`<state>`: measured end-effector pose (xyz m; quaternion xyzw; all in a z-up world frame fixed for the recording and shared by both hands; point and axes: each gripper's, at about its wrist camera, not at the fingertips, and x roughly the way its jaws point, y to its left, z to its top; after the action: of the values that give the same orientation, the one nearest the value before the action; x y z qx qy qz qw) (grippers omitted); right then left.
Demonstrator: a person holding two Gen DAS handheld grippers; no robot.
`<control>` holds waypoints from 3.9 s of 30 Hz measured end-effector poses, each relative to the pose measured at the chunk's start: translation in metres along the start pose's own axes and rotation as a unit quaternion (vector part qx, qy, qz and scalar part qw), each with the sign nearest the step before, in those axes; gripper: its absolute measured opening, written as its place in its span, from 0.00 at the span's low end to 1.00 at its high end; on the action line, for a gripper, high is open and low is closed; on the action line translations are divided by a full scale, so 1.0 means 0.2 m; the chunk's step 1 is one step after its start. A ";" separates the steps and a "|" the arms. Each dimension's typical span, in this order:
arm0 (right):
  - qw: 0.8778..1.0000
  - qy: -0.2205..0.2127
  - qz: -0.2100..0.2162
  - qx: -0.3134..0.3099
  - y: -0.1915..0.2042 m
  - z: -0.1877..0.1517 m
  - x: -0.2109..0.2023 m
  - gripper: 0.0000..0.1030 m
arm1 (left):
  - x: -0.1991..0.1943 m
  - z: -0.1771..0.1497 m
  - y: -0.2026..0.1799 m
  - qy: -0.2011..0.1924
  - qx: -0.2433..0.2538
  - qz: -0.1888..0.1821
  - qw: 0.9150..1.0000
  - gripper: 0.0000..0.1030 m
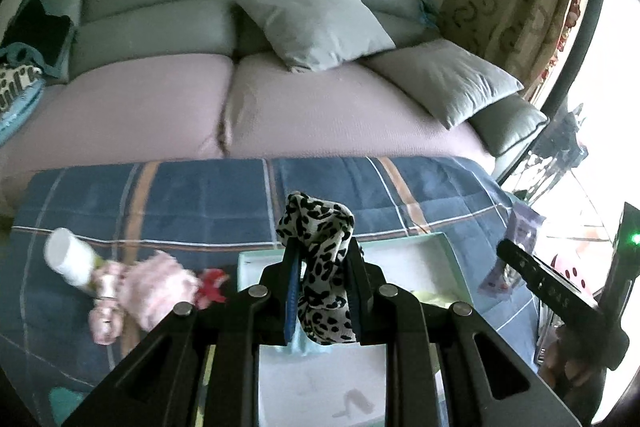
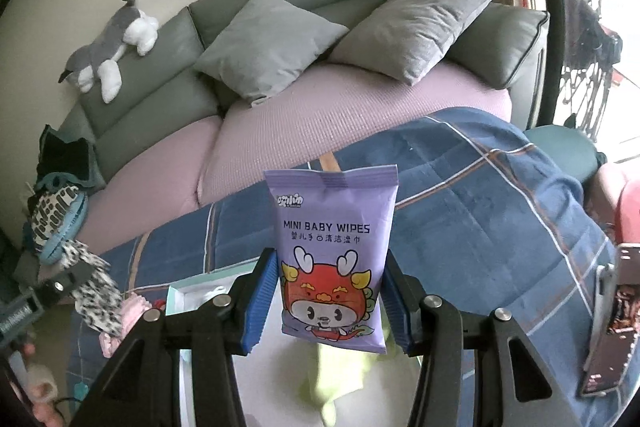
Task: Organize soft objects
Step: 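Lower the scrunchie into the tray with the left tool while the right tool lowers the wipes packet there, then open both tools to release the scrunchie and wipes packet in the tray, then withdraw both tools from the tray back toward the pile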
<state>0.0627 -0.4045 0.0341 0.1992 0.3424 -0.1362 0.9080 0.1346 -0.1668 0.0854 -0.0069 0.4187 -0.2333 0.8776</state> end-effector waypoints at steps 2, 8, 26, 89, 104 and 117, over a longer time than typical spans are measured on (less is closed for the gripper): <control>1.000 -0.001 0.000 -0.005 -0.01 0.00 0.03 0.51 | 0.06 -0.01 -0.02 0.008 0.003 -0.008 1.000 0.21; 1.000 0.029 0.001 -0.003 -0.04 -0.04 0.19 0.51 | 0.24 -0.03 -0.08 0.032 0.004 -0.026 0.999 0.21; 0.988 0.153 -0.015 -0.004 -0.07 -0.19 0.47 0.51 | 0.56 -0.21 -0.03 0.115 -0.024 -0.047 0.992 0.21; 0.990 0.110 -0.058 -0.066 0.09 -0.10 0.26 1.00 | 0.30 -0.17 0.28 0.054 -0.077 0.073 0.993 1.00; 0.990 0.096 -0.058 -0.082 0.15 -0.13 0.22 1.00 | 0.16 -0.23 0.41 0.029 -0.102 0.099 0.989 1.00; 0.990 0.075 -0.033 -0.114 0.39 -0.25 0.18 1.00 | -0.08 -0.31 0.55 -0.008 -0.124 0.115 0.986 1.00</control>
<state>0.0907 -0.3160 -0.0033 0.0926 0.4290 -0.1114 0.8916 0.1241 -0.0495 0.0337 -0.0698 0.4353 -0.0771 0.8943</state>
